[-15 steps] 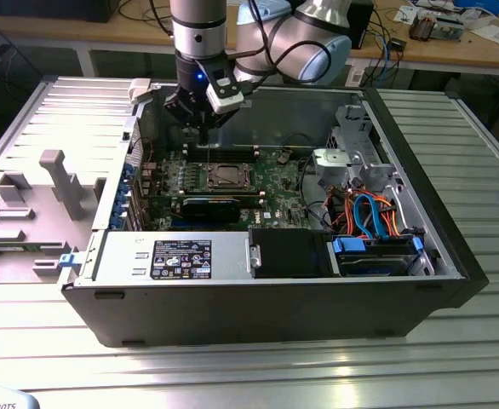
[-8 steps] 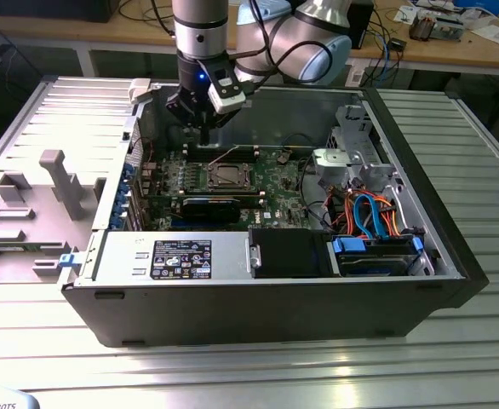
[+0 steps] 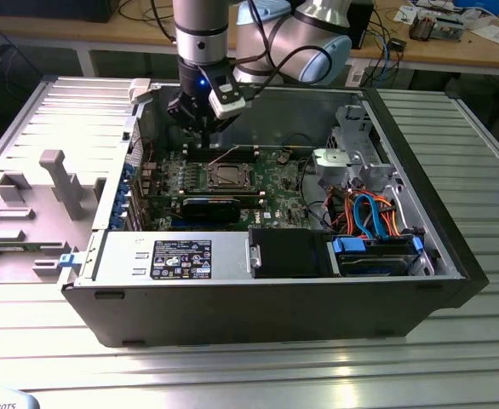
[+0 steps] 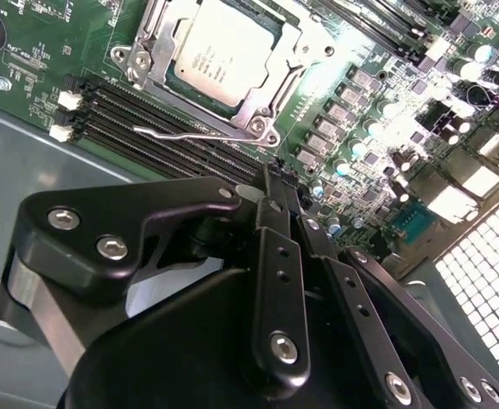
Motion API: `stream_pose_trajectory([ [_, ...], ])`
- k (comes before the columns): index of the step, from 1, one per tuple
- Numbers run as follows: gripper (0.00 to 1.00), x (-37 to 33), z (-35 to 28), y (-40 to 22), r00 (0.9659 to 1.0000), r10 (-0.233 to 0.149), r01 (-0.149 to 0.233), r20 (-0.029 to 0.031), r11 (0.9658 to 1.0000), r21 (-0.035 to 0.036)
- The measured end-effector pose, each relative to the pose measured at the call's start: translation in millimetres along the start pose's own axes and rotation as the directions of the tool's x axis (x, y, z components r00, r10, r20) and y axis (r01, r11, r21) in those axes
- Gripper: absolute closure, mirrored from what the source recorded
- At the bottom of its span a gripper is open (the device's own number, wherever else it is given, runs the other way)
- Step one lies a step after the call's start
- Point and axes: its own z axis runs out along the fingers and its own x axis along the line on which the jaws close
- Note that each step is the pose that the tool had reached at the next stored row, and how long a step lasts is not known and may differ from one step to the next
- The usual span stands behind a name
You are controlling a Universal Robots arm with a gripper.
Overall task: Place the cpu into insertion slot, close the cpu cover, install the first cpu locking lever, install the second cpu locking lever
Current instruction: 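Install the first cpu locking lever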
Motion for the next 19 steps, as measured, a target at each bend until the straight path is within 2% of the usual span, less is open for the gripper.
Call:
stream_pose_trajectory([
  [11, 0.89, -0.2, 6.4, 1.0, 1.0, 0.0, 0.0, 0.0001, 1.0, -0.0004],
  [14, 0.89, -1.2, 11.0, 1.7, 1.0, 0.0, 0.0, 0.0, 1.0, -0.0004],
  [19, 0.89, -5.3, 23.0, 4.9, 1.0, -0.003, 0.003, -0.0001, 1.0, -0.0004],
])
